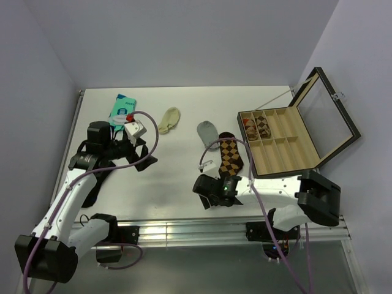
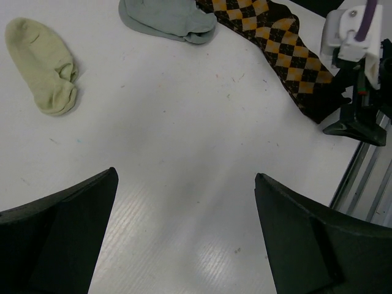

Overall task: Roll the socks
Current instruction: Adjust the sock at the center of the board.

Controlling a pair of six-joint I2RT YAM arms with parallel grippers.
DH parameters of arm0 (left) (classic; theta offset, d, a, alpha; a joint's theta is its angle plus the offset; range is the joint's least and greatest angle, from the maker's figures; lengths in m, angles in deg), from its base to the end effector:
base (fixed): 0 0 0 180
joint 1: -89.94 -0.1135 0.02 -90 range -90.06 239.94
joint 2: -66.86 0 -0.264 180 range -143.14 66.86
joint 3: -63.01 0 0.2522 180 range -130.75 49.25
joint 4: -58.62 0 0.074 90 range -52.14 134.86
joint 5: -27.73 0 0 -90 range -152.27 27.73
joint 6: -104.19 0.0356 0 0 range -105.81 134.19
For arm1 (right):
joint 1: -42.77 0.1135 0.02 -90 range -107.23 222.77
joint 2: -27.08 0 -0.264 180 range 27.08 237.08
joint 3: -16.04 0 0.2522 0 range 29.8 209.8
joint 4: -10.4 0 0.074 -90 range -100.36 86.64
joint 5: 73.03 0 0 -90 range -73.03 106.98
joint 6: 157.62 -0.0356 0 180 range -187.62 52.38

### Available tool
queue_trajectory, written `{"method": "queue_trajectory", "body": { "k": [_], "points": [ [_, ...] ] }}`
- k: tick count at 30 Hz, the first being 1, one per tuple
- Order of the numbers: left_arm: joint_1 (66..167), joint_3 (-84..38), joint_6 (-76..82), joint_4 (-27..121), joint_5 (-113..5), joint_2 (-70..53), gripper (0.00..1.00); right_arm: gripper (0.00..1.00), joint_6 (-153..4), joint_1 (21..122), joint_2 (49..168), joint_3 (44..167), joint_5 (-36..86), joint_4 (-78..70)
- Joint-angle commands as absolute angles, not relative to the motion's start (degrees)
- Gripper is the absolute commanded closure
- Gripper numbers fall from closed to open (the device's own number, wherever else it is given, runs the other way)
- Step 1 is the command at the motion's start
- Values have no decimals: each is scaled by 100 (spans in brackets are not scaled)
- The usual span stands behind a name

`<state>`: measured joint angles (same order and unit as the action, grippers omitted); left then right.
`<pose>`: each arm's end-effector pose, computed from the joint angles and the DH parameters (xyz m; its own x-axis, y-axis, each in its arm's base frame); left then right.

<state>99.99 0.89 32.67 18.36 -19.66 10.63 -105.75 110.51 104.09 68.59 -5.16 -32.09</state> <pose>0.1994 -0.0598 0.3023 -0.3121 0.2922 -0.9040 0.8199 0.5636 -0.1009 0.1003 0.2097 0.1679 -0.7690 -0.3689 -0.5220 -0.4152 0.9092 -0.0309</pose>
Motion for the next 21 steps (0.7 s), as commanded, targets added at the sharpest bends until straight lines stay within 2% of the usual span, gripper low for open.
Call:
{"method": "queue_trajectory", "body": {
  "k": [1,12,21],
  "points": [
    [10067,-50,3432,1840,-1955,1113,0,20,-10770,11106,10766,7461,-895,-3772],
    [10075,100,3652,1814,-1920,1219,0,39,-11051,11106,11558,7797,-948,-4291],
    [10067,74,3704,1796,-1964,1228,1,61,-10727,11036,11752,7806,-580,-3554]
  ]
}}
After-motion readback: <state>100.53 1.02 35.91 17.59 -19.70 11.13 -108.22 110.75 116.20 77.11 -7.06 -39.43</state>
